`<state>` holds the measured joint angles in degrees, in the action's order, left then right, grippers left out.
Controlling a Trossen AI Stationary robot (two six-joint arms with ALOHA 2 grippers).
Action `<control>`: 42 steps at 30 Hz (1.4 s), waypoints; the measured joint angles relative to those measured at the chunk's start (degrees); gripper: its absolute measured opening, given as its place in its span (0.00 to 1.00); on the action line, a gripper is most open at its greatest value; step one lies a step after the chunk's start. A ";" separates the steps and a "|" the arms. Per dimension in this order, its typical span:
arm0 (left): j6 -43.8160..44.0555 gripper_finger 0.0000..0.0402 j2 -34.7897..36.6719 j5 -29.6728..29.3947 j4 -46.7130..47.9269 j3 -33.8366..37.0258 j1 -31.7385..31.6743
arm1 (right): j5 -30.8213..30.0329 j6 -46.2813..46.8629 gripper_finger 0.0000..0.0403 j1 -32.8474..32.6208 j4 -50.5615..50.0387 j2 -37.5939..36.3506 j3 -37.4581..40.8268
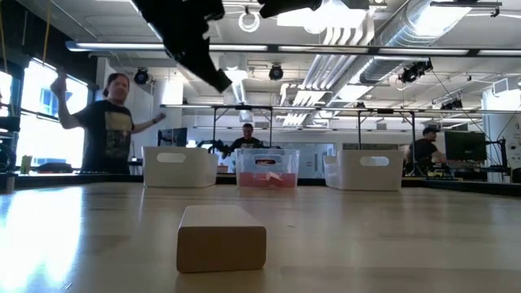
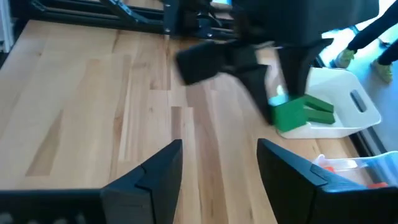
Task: Sort & place blocks by color
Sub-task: Put the green block into the left white bin, then put the brown block into the right white bin
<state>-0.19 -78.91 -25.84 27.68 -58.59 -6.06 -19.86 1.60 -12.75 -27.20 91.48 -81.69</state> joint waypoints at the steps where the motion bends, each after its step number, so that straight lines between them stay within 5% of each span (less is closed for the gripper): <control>1: 0.07 0.29 0.00 -0.35 1.39 0.00 -1.24 | 0.56 0.05 0.48 0.00 0.00 0.00 0.00; 14: -0.01 0.29 -1.25 -0.12 5.99 0.00 -23.17 | 2.00 0.09 0.48 0.00 0.01 0.02 0.00; 21: 0.66 0.31 -4.11 9.77 5.97 0.00 -33.48 | 2.80 0.11 0.48 -0.02 0.00 0.02 0.00; 37: 8.40 0.54 -8.22 12.51 7.15 0.02 -35.47 | 13.64 0.10 0.48 -0.21 2.34 0.04 0.00; 42: 8.59 0.55 -7.65 20.23 9.24 0.02 -34.84 | 14.45 -0.02 0.48 -1.68 2.63 0.07 0.00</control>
<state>8.40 -86.57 -5.61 36.92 -58.57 -40.89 -5.42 1.58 -14.43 -24.57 91.55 -81.69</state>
